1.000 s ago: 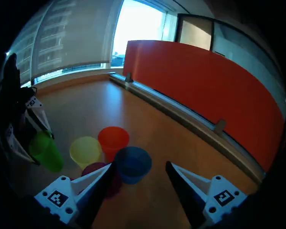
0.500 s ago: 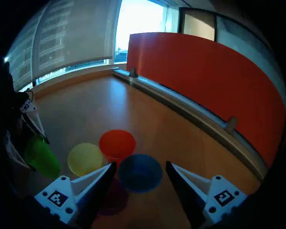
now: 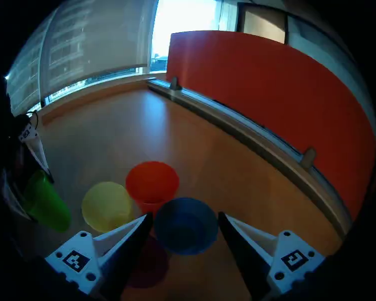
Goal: Pour water
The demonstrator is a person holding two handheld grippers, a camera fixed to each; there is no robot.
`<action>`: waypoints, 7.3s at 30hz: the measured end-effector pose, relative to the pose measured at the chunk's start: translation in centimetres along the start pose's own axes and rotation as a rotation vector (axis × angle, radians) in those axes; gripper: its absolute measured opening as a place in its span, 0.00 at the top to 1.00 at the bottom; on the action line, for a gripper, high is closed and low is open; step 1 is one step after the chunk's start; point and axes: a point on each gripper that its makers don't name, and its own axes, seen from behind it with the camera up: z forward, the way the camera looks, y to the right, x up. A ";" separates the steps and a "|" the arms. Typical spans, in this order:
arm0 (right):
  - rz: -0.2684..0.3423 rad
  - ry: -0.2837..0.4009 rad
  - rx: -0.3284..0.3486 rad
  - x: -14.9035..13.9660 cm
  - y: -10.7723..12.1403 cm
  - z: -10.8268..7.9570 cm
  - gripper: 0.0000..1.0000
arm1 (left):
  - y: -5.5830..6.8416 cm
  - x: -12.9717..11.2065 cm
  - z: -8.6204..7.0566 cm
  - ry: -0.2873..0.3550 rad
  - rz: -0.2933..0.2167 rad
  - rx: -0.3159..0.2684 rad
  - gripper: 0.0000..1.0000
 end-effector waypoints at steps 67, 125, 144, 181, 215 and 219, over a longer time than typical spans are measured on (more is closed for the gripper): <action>0.128 0.144 -0.040 0.5 1.0 -0.6 0.09 | -1.3 0.6 -0.1 0.033 -0.021 0.023 0.13; 0.121 0.637 -0.136 5.4 -12.4 -23.4 0.10 | 5.7 9.9 -10.9 0.315 -0.053 0.081 0.13; 0.120 0.642 -0.113 3.3 -16.6 -25.4 0.10 | 7.9 10.5 -12.6 0.348 -0.070 0.060 0.13; 0.008 0.639 -0.083 3.6 -19.5 -26.4 0.10 | 10.6 10.3 -13.0 0.323 -0.035 0.005 0.13; -0.413 0.579 -0.083 6.6 -19.7 -27.4 0.10 | 12.0 8.8 -12.4 0.295 -0.053 -0.040 0.13; -0.457 0.584 -0.093 7.0 -19.8 -27.6 0.10 | 12.1 8.9 -12.4 0.297 -0.051 -0.041 0.13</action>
